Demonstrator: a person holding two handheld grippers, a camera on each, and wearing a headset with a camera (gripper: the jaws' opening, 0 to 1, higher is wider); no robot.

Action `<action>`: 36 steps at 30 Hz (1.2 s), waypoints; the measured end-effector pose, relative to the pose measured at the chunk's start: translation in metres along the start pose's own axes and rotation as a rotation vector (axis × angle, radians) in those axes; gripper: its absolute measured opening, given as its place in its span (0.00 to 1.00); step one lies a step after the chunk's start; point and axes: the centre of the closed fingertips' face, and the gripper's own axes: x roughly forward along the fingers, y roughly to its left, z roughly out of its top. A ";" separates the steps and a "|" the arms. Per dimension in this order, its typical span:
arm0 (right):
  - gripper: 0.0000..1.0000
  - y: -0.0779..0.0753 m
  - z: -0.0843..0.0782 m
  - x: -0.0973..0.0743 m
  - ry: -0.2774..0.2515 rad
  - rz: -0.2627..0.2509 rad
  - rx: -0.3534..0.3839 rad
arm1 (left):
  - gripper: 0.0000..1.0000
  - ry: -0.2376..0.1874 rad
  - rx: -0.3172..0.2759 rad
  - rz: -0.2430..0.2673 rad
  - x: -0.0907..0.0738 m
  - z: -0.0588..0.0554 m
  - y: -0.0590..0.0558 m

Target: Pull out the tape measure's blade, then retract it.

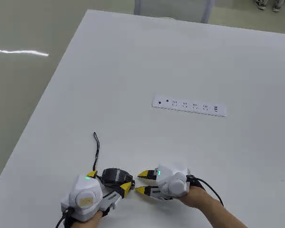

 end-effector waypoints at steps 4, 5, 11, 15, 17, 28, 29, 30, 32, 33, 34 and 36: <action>0.23 0.000 0.000 -0.006 0.000 -0.019 0.016 | 0.67 0.003 0.017 -0.010 -0.004 -0.001 0.002; 0.24 0.001 0.001 -0.008 -0.001 -0.023 0.022 | 0.67 0.005 0.022 -0.014 -0.006 0.000 0.003; 0.27 0.007 0.003 -0.019 -0.005 -0.051 0.050 | 0.67 0.013 0.066 -0.038 -0.016 0.000 0.005; 0.29 0.011 0.004 -0.026 -0.010 -0.074 0.062 | 0.68 0.015 0.106 -0.065 -0.023 -0.001 0.002; 0.31 0.012 0.003 -0.029 -0.008 -0.087 0.068 | 0.69 0.016 0.123 -0.076 -0.026 -0.001 0.000; 0.36 0.024 -0.002 -0.058 -0.005 -0.178 0.115 | 0.72 0.009 0.223 -0.148 -0.043 0.006 -0.012; 0.37 0.025 -0.004 -0.060 -0.004 -0.184 0.120 | 0.72 0.010 0.228 -0.153 -0.045 0.006 -0.012; 0.37 0.026 -0.006 -0.063 -0.002 -0.193 0.129 | 0.73 0.013 0.238 -0.160 -0.046 0.004 -0.013; 0.38 0.029 -0.009 -0.067 0.003 -0.207 0.136 | 0.73 0.017 0.255 -0.170 -0.049 0.003 -0.014; 0.38 0.030 -0.010 -0.069 0.003 -0.214 0.142 | 0.74 0.019 0.262 -0.173 -0.050 0.003 -0.015; 0.39 0.031 -0.011 -0.071 0.002 -0.222 0.150 | 0.74 0.022 0.268 -0.176 -0.051 0.002 -0.015; 0.41 0.033 -0.013 -0.075 0.002 -0.236 0.166 | 0.75 0.024 0.277 -0.182 -0.054 0.000 -0.015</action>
